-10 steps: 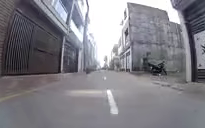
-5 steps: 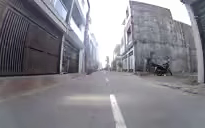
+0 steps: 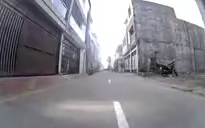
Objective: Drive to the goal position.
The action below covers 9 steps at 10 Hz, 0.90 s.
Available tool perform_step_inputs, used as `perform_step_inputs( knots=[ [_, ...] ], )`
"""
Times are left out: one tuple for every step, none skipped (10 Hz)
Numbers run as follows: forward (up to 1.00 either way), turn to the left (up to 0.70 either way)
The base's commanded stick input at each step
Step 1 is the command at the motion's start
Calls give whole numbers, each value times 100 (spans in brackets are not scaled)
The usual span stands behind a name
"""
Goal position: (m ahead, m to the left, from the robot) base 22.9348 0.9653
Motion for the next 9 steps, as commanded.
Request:
perform_step_inputs(
  knots=[
    [100, 0],
    [100, 0],
    [100, 0],
    [100, 0],
    [100, 0],
    [100, 0],
    [100, -31],
    [100, -40],
    [100, -40]
  ],
)
